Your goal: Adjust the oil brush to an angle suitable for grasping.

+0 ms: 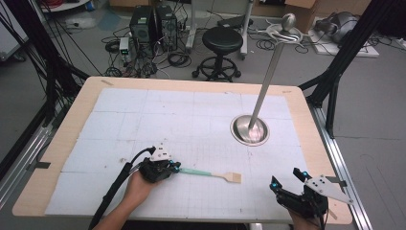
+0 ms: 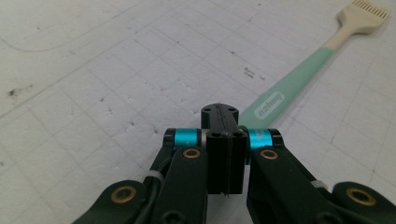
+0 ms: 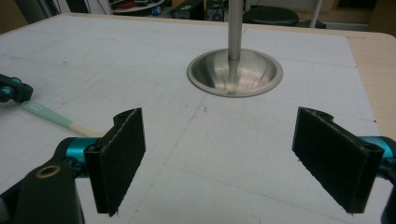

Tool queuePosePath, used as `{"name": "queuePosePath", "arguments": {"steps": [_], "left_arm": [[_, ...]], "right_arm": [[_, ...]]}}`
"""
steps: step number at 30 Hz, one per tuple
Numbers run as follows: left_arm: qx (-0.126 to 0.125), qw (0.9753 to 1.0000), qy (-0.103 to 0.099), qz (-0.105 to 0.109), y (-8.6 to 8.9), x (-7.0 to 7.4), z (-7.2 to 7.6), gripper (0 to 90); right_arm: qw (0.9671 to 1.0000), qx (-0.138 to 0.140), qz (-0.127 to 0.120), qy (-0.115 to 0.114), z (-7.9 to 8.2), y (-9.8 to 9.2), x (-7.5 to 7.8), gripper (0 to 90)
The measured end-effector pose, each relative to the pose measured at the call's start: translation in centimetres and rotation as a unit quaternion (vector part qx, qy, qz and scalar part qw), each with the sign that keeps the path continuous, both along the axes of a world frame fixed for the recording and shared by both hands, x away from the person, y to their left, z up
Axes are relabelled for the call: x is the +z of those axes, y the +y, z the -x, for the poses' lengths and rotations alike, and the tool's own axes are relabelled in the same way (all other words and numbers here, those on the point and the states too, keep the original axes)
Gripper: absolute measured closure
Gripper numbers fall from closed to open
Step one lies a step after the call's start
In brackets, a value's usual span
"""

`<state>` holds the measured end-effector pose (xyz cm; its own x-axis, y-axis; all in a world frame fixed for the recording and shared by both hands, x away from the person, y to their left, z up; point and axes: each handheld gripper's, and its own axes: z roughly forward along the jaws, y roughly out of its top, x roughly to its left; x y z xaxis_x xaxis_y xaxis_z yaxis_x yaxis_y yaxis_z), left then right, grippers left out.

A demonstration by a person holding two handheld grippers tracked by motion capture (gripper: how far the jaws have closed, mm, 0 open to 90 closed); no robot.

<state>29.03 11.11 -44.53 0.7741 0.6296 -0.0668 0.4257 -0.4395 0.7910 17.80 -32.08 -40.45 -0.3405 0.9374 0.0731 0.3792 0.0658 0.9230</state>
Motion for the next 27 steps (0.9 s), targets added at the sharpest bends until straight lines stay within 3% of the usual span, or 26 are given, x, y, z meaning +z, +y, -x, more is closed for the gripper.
{"name": "queuePosePath", "arguments": {"steps": [4, 8, 12, 16, 18, 22, 27], "left_arm": [[0.024, 0.9979, -0.029, 0.054, 2.0, 1.0, 0.3, 78.7], [0.055, 0.9905, -0.065, 0.108, 5.0, 2.1, 0.8, 56.2], [0.077, 0.9817, -0.083, 0.153, 7.9, 3.2, 1.4, 31.7], [0.101, 0.9777, -0.101, 0.154, 10.1, 3.7, 2.3, 19.7], [0.102, 0.9763, -0.106, 0.158, 11.3, 3.7, 2.7, 19.2], [0.093, 0.9730, -0.116, 0.177, 13.0, 3.5, 3.6, 19.3], [0.093, 0.9715, -0.122, 0.181, 14.0, 3.4, 4.1, 20.2]], "right_arm": [[0.9999, 0.011, 0.004, -0.006, 0.0, 0.1, 0.0, 16.8], [0.9997, 0.020, 0.001, -0.010, -0.2, 0.6, 0.1, 16.8], [0.9989, 0.043, -0.018, -0.010, -0.6, 1.2, 0.2, 16.8], [0.9967, 0.070, -0.038, -0.014, -1.1, 2.6, 0.6, 15.1], [0.9963, 0.075, -0.040, -0.014, -1.3, 2.9, 0.7, 15.1], [0.9933, 0.111, -0.032, -0.012, -1.8, 4.4, 1.2, 16.2], [0.9907, 0.133, -0.025, -0.012, -3.0, 5.8, 1.6, 19.9]]}}
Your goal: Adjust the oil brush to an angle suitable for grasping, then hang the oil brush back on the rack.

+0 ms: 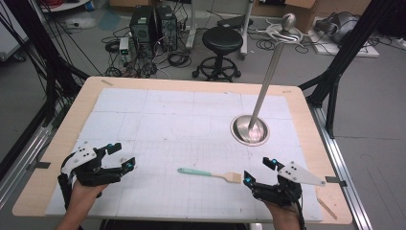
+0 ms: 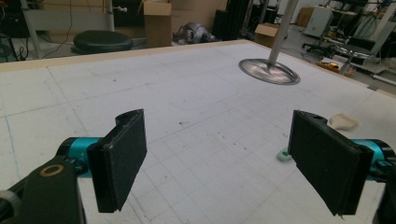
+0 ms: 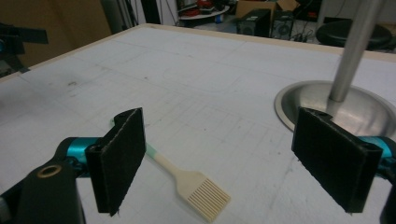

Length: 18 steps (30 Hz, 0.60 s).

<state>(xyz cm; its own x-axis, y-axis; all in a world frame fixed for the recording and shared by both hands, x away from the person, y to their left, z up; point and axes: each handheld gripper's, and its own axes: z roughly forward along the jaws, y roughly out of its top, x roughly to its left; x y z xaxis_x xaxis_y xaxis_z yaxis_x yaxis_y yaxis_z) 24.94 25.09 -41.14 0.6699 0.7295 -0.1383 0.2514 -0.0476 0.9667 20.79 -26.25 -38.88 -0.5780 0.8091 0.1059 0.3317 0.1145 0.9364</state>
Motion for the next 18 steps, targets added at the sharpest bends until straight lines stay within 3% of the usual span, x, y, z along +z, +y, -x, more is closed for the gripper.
{"name": "queuePosePath", "arguments": {"steps": [10, 18], "left_arm": [[0.001, 1.0000, -0.001, 0.002, 0.2, 0.0, 0.2, 20.6], [-0.001, 1.0000, 0.006, 0.006, 0.3, -0.3, 0.2, 20.5]], "right_arm": [[0.9983, 0.048, 0.027, 0.020, -1.6, 2.1, -0.7, 28.3], [0.9943, 0.085, 0.053, 0.037, -3.2, 3.7, -1.2, 33.8]]}}
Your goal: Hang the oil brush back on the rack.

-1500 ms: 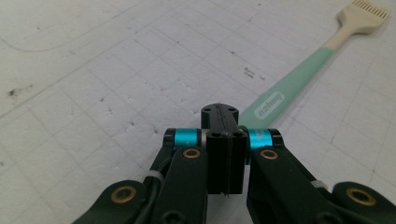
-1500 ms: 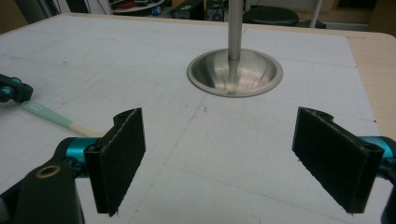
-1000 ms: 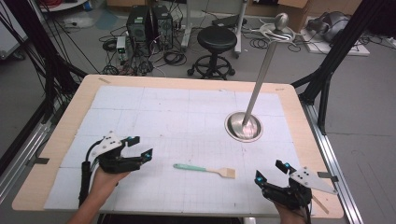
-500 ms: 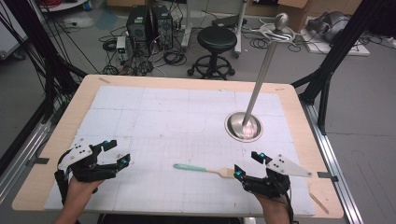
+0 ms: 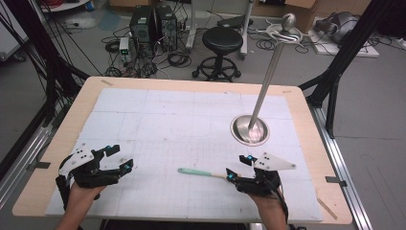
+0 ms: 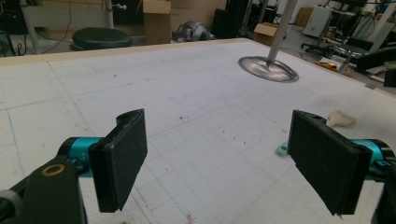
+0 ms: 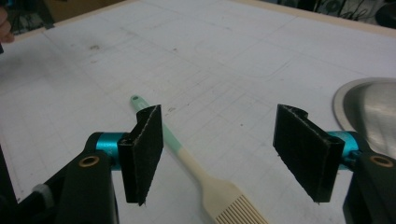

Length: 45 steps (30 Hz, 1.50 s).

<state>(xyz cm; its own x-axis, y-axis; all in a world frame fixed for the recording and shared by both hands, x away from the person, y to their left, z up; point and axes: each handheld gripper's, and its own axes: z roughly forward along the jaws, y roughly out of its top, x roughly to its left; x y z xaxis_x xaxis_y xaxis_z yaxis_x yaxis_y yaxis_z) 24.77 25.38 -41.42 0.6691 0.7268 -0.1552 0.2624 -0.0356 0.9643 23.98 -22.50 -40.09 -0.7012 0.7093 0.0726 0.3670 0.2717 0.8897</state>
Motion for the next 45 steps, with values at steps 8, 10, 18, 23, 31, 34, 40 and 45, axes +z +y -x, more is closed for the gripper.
{"name": "queuePosePath", "arguments": {"steps": [8, 10, 18, 23, 31, 34, 40, 45], "left_arm": [[-0.001, 1.0000, 0.006, -0.007, 0.1, 0.0, 0.1, 20.6], [-0.003, 0.9999, 0.008, -0.007, 0.0, -0.1, 0.1, 20.7], [-0.011, 0.9998, 0.013, -0.012, -0.3, -0.2, 0.1, 21.2], [-0.011, 0.9997, 0.016, -0.014, -0.4, -0.2, 0.1, 21.4], [-0.011, 0.9998, 0.017, -0.006, -0.4, -0.3, 0.0, 21.5], [-0.011, 0.9998, 0.018, -0.008, -0.4, -0.3, 0.0, 21.5], [-0.010, 0.9997, 0.020, -0.008, -0.5, -0.3, 0.0, 21.7], [-0.010, 0.9997, 0.022, -0.009, -0.5, -0.4, 0.0, 22.0]], "right_arm": [[0.9974, 0.045, 0.048, 0.029, -2.5, 2.1, -1.4, 40.5], [0.9957, 0.061, 0.061, 0.035, -2.8, 2.5, -1.6, 43.3], [0.9824, 0.129, 0.118, 0.068, -4.1, 3.5, -2.9, 57.8], [0.9746, 0.154, 0.139, 0.084, -4.7, 4.1, -3.5, 64.6], [0.9702, 0.174, 0.138, 0.096, -5.4, 3.9, -3.9, 77.3], [0.9694, 0.178, 0.140, 0.095, -5.3, 4.0, -3.9, 79.7], [0.9717, 0.164, 0.134, 0.105, -5.0, 4.1, -3.8, 81.3], [0.9725, 0.155, 0.139, 0.105, -4.4, 4.4, -3.7, 83.4]]}}
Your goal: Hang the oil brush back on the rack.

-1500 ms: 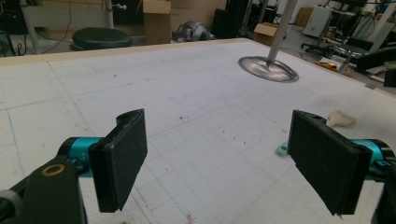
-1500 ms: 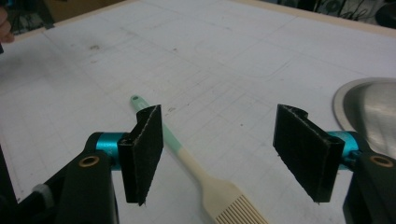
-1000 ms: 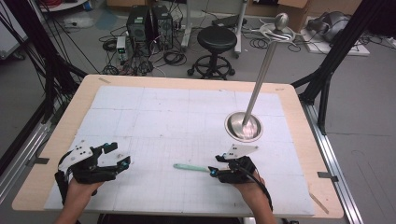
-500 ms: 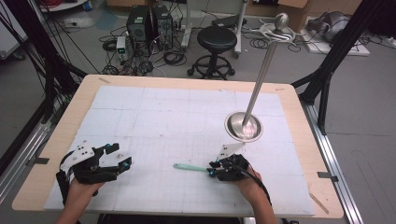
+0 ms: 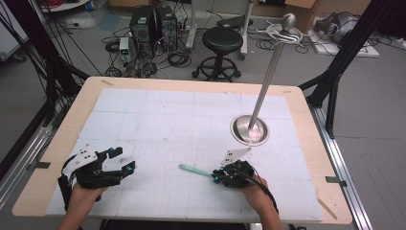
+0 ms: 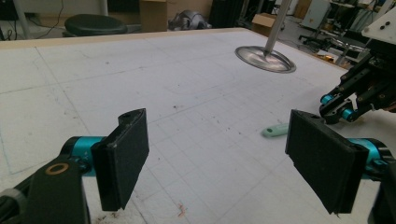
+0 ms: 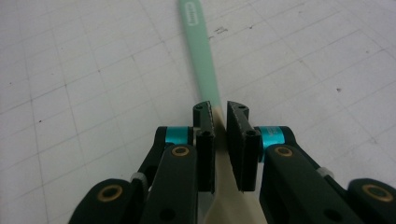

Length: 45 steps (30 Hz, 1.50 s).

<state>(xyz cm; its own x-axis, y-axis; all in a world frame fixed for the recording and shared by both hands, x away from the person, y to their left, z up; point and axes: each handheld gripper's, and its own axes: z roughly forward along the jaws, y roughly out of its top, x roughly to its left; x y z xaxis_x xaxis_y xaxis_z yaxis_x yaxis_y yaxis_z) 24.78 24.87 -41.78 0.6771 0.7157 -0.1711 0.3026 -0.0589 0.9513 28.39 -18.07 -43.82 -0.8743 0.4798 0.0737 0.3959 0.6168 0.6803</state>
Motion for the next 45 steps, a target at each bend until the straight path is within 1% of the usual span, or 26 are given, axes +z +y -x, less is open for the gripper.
{"name": "queuePosePath", "arguments": {"steps": [4, 7, 10, 11, 13, 15, 19, 21, 22, 24, 28, 30, 33, 34, 35, 37, 39, 41, 44, 45], "left_arm": [[0.000, 1.0000, 0.001, -0.003, 0.0, 0.0, 0.0, 22.3], [0.000, 1.0000, 0.001, -0.001, 0.0, 0.0, 0.0, 22.6], [-0.002, 1.0000, 0.004, 0.002, -0.1, -0.1, 0.0, 23.4], [-0.003, 1.0000, 0.004, 0.004, -0.1, 0.0, 0.0, 24.1], [-0.006, 1.0000, -0.004, 0.004, -0.1, 0.0, 0.0, 28.1], [-0.007, 0.9999, -0.001, 0.012, -0.1, 0.0, 0.0, 29.1], [-0.009, 0.9988, 0.011, 0.046, -0.3, 0.1, -0.2, 29.1], [-0.007, 0.9975, 0.020, 0.068, -0.5, 0.4, -0.3, 28.8], [-0.006, 0.9963, 0.026, 0.082, -0.7, 0.5, -0.4, 28.6], [-0.006, 0.9938, 0.042, 0.103, -1.2, 0.9, -0.5, 28.4], [-0.012, 0.9896, 0.062, 0.129, -2.2, 1.4, -0.6, 28.4], [-0.015, 0.9867, 0.073, 0.144, -2.8, 1.5, -0.6, 28.4], [-0.019, 0.9838, 0.084, 0.157, -3.6, 1.7, -0.9, 28.4], [-0.020, 0.9830, 0.087, 0.160, -3.9, 1.8, -1.0, 28.4], [-0.021, 0.9823, 0.090, 0.163, -4.1, 1.8, -1.1, 28.4], [-0.024, 0.9809, 0.096, 0.168, -4.5, 1.9, -1.3, 28.4], [-0.027, 0.9799, 0.101, 0.170, -5.0, 2.0, -1.5, 28.5], [-0.032, 0.9795, 0.102, 0.170, -5.4, 2.1, -1.6, 29.8], [-0.043, 0.9785, 0.102, 0.174, -6.1, 2.5, -1.7, 31.8], [-0.045, 0.9777, 0.102, 0.178, -6.4, 2.7, -1.8, 32.5]], "right_arm": [[0.9998, -0.015, -0.008, 0.008, 0.1, 0.0, 0.0, 83.7], [0.9996, -0.021, -0.015, 0.010, 0.4, 0.0, 0.0, 83.8], [0.9992, -0.027, -0.029, 0.002, 0.7, 0.1, 0.3, 83.8], [0.9989, -0.030, -0.035, 0.003, 0.8, 0.1, 0.4, 83.9], [0.9983, -0.034, -0.048, -0.001, 1.1, 0.0, 0.7, 83.9], [0.9975, -0.038, -0.059, -0.005, 1.3, 0.0, 0.9, 83.9], [0.9952, -0.046, -0.085, -0.011, 1.8, -0.1, 1.4, 83.8], [0.9937, -0.051, -0.099, -0.016, 2.2, 0.0, 1.7, 83.8], [0.9930, -0.051, -0.105, -0.018, 2.3, 0.1, 1.9, 83.8], [0.9913, -0.051, -0.119, -0.025, 2.6, 0.3, 2.3, 83.8], [0.9881, -0.051, -0.140, -0.037, 3.1, 0.7, 3.1, 83.8], [0.9868, -0.051, -0.148, -0.042, 3.2, 1.0, 3.3, 83.8], [0.9849, -0.048, -0.159, -0.048, 3.3, 1.5, 3.7, 83.7], [0.9841, -0.045, -0.163, -0.055, 3.3, 1.6, 3.8, 83.7], [0.9834, -0.044, -0.168, -0.053, 3.4, 1.7, 3.9, 83.7], [0.9814, -0.041, -0.177, -0.061, 3.5, 1.9, 4.2, 83.7], [0.9791, -0.040, -0.187, -0.069, 3.6, 2.0, 4.5, 83.7], [0.9767, -0.039, -0.198, -0.073, 3.7, 2.1, 4.8, 83.7], [0.9749, -0.034, -0.204, -0.082, 3.8, 2.4, 5.2, 83.7], [0.9745, -0.034, -0.205, -0.085, 3.9, 2.5, 5.3, 83.7]]}}
